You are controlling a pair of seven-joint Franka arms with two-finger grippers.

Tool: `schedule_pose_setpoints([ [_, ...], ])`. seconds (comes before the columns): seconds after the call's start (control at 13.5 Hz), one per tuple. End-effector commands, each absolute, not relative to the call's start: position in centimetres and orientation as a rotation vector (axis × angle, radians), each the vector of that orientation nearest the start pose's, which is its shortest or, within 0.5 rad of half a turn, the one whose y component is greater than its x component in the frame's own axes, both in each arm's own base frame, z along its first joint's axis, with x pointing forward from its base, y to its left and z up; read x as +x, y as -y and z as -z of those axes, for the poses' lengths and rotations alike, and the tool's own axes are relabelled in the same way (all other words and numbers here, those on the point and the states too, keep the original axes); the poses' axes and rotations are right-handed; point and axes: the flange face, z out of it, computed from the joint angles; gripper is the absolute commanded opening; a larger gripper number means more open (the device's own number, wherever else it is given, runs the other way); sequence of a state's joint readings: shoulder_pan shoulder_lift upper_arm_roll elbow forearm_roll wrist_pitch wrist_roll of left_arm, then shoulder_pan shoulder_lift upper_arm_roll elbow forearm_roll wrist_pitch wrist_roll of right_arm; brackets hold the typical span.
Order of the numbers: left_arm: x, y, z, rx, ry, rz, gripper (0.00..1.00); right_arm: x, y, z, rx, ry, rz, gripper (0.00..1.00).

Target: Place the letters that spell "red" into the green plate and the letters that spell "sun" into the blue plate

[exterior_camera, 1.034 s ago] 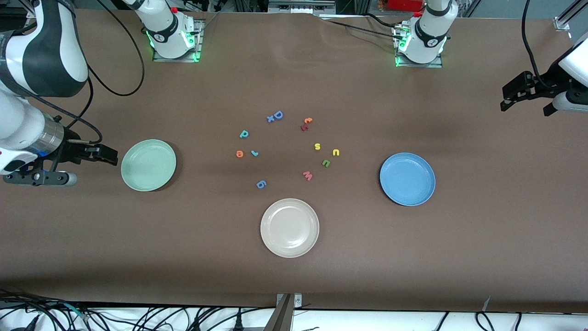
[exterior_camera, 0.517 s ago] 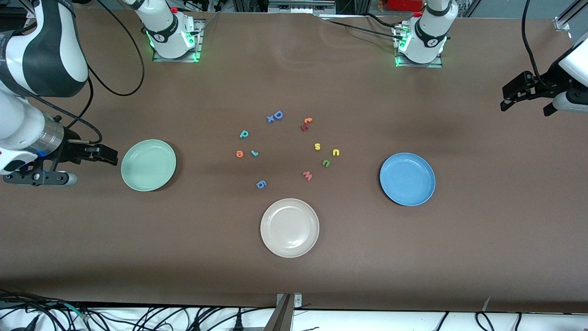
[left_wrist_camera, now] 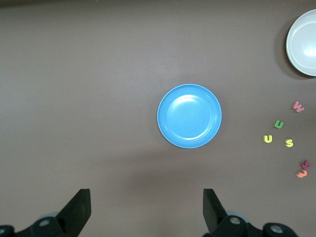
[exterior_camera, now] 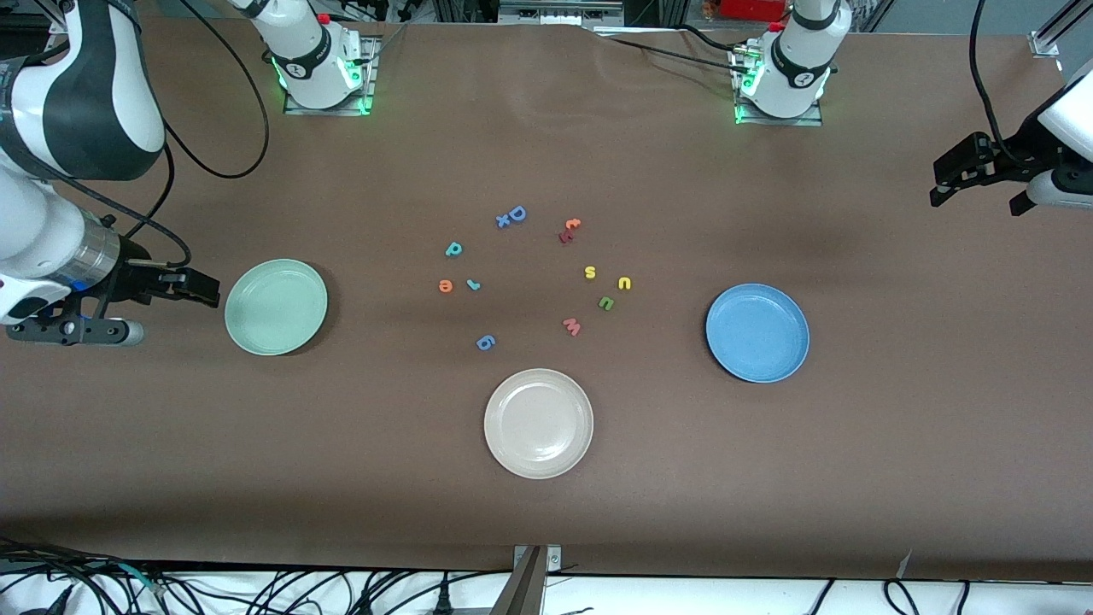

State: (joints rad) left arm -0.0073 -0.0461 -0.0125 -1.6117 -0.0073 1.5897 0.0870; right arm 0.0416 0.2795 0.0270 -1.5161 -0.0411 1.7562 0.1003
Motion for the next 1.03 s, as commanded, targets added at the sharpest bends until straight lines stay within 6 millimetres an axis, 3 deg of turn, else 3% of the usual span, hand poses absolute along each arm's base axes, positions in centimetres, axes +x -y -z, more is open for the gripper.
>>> schedule_pose_setpoints([
  [0.0, 54.6, 1.4, -63.4, -3.15, -0.186, 0.04, 1.0, 64.4, -4.1, -50.3, -3.174, -0.054, -0.066, 1.0],
  [0.59, 55.0, 1.8, -62.7, -3.148, -0.201, 0.025, 1.0, 64.3, -4.2, -50.2, -3.174, -0.046, -0.073, 1.0],
  [0.74, 54.9, 3.3, -62.7, -3.139, -0.241, 0.022, 1.0, 64.2, -4.0, -49.9, -3.175, -0.051, -0.085, 1.0],
  [0.96, 54.7, 3.3, -63.0, -3.139, -0.241, 0.019, 1.0, 64.0, -4.0, -49.7, -3.176, -0.051, -0.114, 1.0],
])
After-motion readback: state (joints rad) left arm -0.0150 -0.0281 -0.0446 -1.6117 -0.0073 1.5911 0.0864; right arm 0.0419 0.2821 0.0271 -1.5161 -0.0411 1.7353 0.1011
